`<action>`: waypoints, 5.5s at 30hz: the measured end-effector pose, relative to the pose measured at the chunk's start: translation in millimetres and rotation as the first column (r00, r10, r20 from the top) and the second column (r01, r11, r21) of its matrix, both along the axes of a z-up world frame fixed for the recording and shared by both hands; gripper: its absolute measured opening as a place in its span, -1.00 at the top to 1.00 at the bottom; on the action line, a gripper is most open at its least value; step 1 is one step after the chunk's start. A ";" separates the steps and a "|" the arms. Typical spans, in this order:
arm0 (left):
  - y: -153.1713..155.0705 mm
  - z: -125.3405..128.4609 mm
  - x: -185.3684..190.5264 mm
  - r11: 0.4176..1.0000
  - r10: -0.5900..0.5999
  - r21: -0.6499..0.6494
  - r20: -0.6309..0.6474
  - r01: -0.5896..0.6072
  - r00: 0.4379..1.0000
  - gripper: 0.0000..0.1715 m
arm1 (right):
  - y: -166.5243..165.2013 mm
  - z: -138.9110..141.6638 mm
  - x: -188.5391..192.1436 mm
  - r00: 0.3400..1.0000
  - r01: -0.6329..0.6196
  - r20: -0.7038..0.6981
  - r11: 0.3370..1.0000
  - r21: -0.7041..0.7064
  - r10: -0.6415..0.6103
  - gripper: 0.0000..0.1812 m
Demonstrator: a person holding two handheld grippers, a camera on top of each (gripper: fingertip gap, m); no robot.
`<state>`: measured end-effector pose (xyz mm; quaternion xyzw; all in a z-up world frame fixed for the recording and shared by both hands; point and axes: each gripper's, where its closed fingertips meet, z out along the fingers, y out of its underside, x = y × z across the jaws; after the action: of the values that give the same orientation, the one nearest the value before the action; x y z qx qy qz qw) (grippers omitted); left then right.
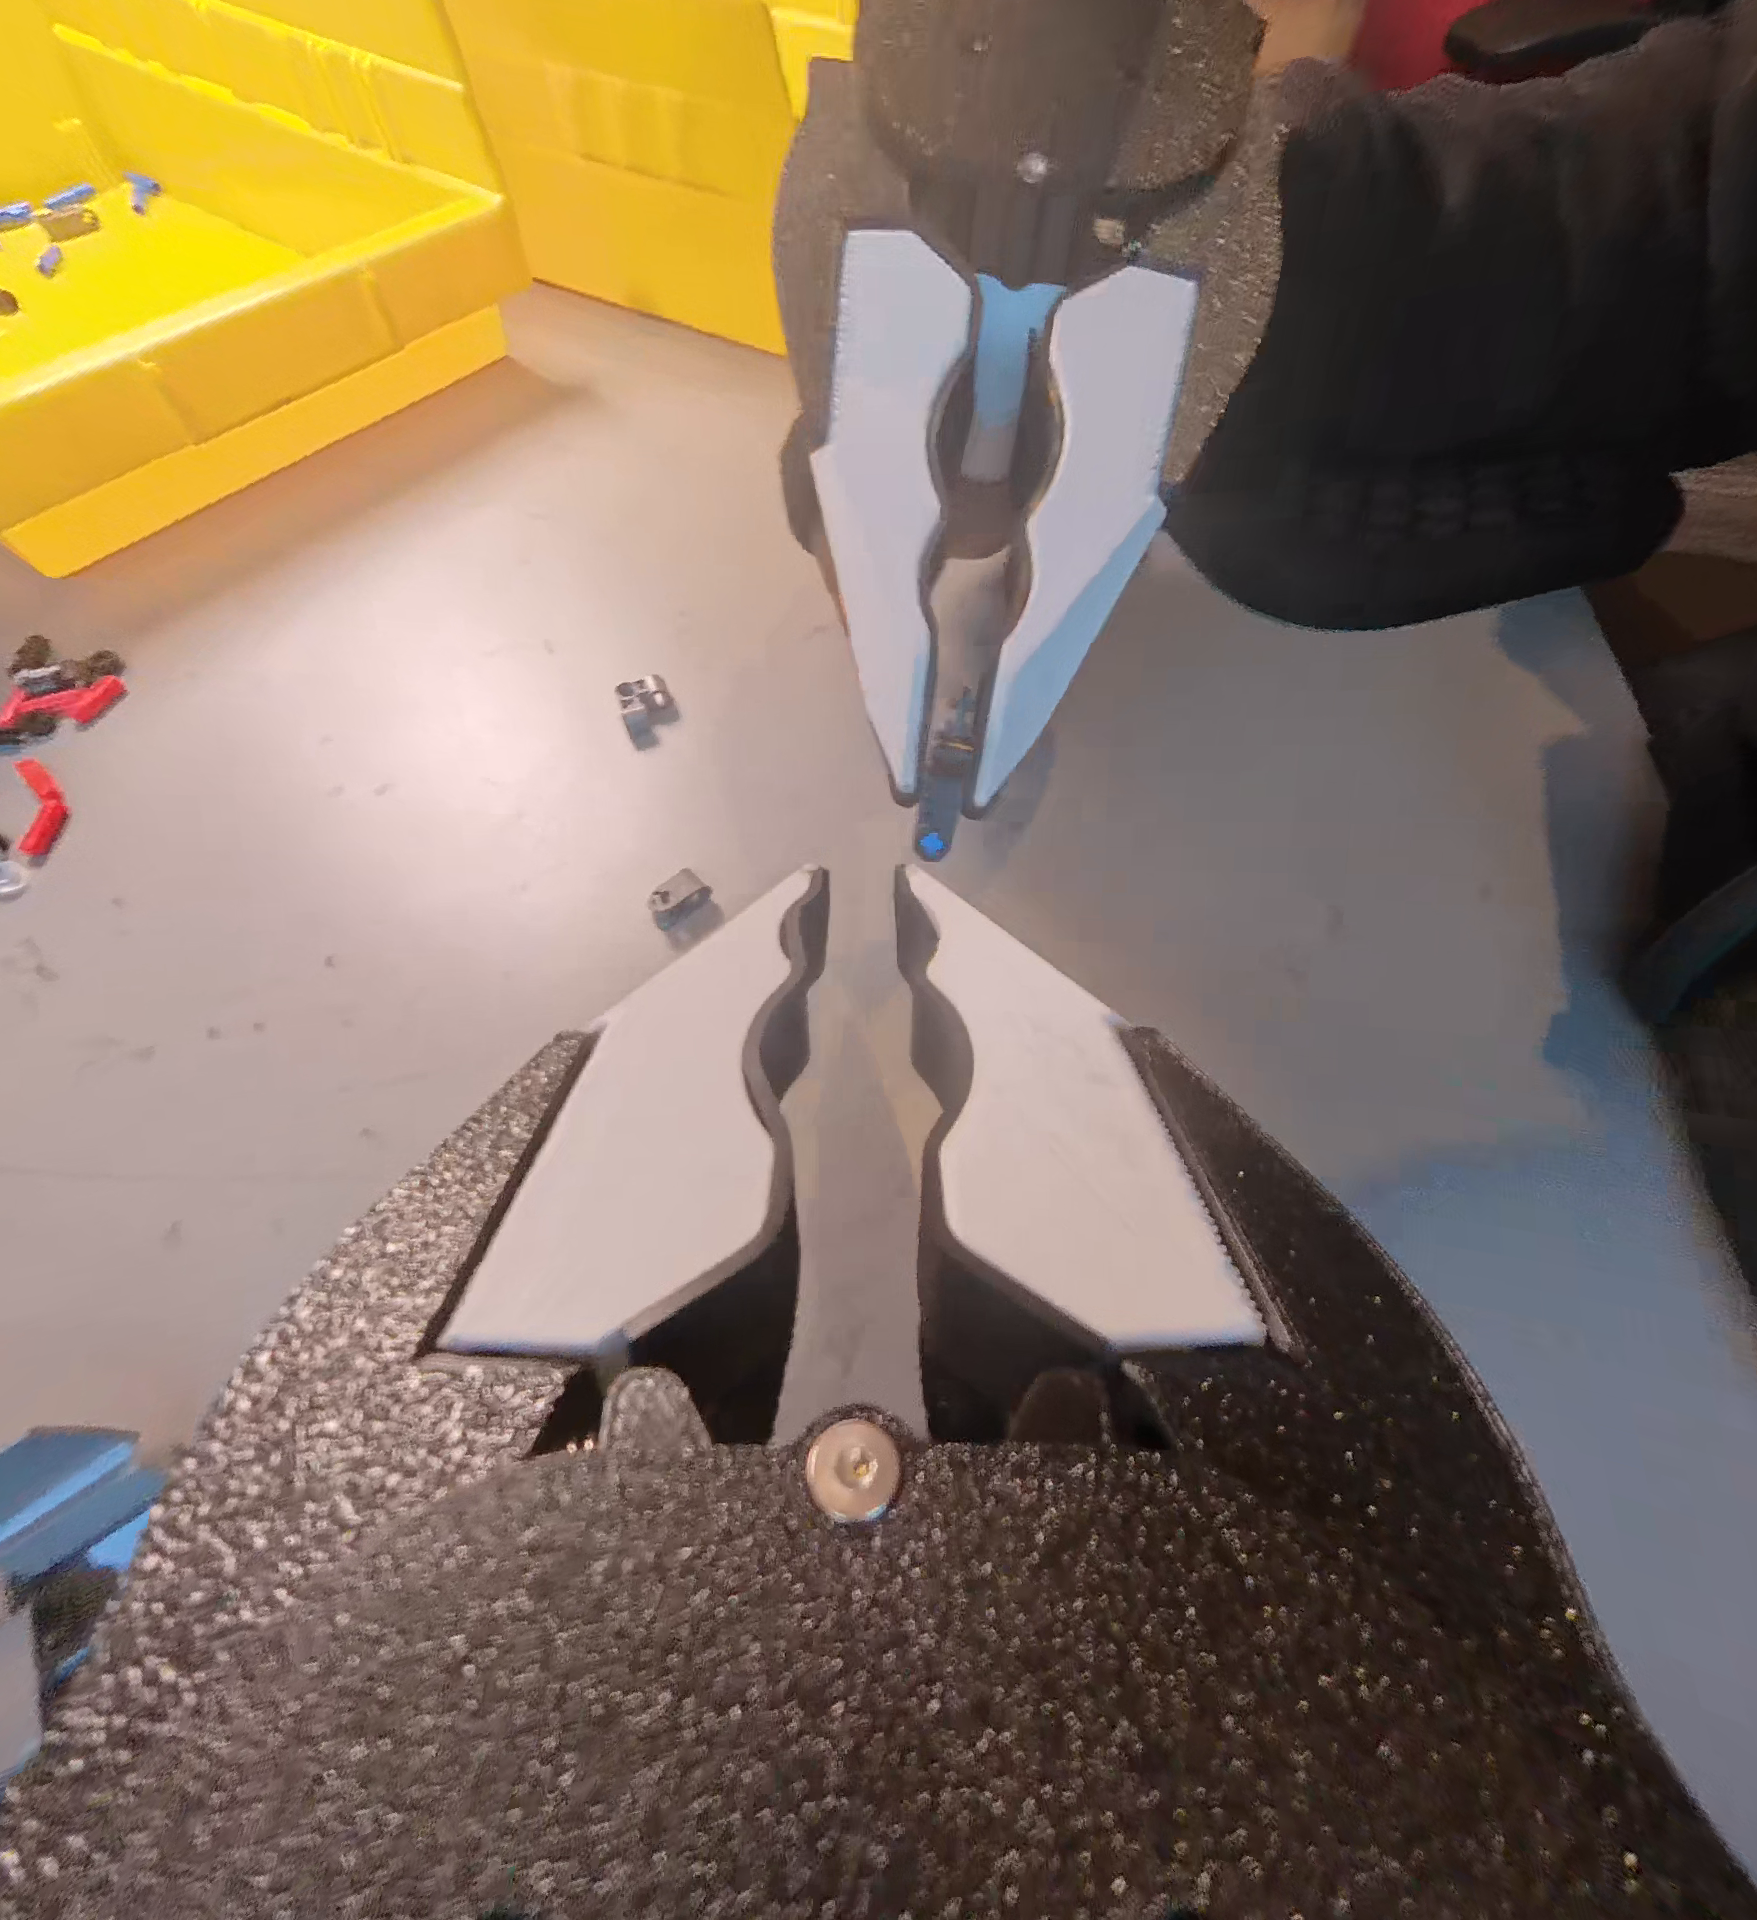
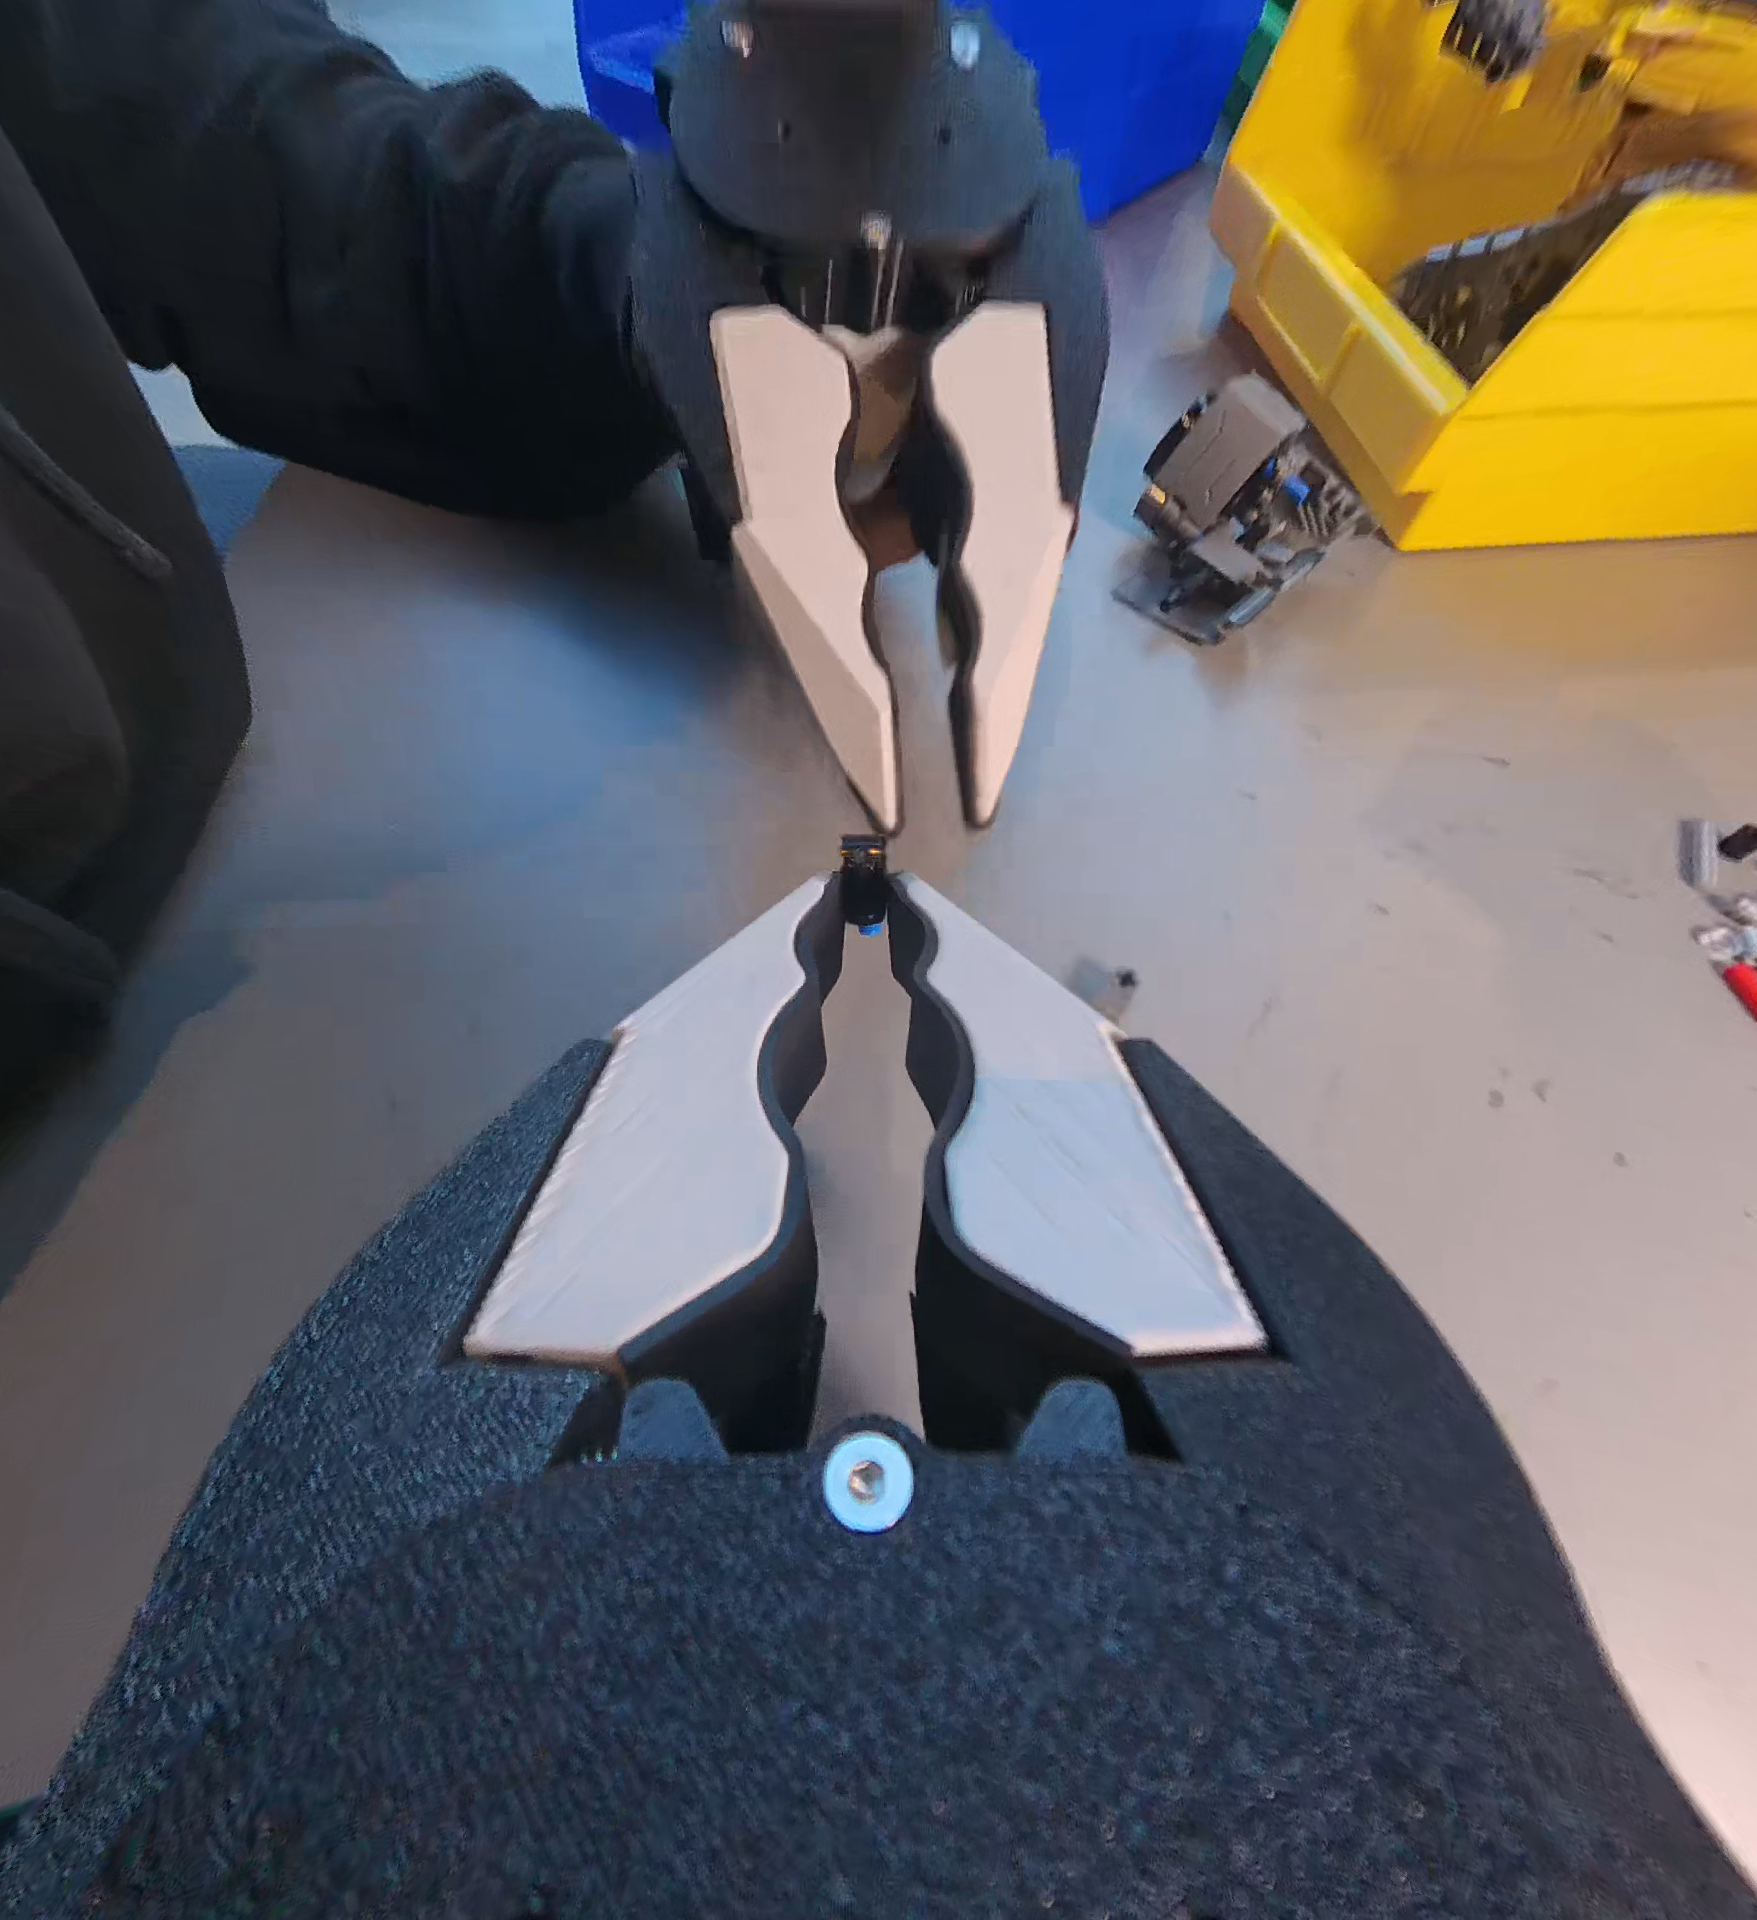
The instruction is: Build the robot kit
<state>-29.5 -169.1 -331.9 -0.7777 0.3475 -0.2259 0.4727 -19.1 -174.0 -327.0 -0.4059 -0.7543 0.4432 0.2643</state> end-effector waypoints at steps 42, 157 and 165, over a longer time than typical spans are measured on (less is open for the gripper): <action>37.7 -45.6 -18.1 0.981 0.084 -0.148 -0.257 -0.125 0.963 0.84 | 13.8 -43.8 12.7 0.985 -0.013 0.170 0.970 0.243 -0.029 0.92; -3.1 82.2 4.8 0.994 -0.047 -0.046 0.645 0.100 0.762 0.93 | -2.0 71.0 -10.7 0.967 0.023 -0.221 0.909 -0.415 -0.125 0.87; 10.2 73.3 -2.5 0.998 0.065 -0.057 0.566 -0.039 0.822 0.93 | 13.7 62.6 -21.3 0.928 0.191 -0.287 0.964 -0.185 -0.239 0.91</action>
<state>-31.9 -158.9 -258.6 -0.6944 0.1652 -0.4410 0.5441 -40.4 -160.3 -264.4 -0.4317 -0.6184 0.5259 0.3932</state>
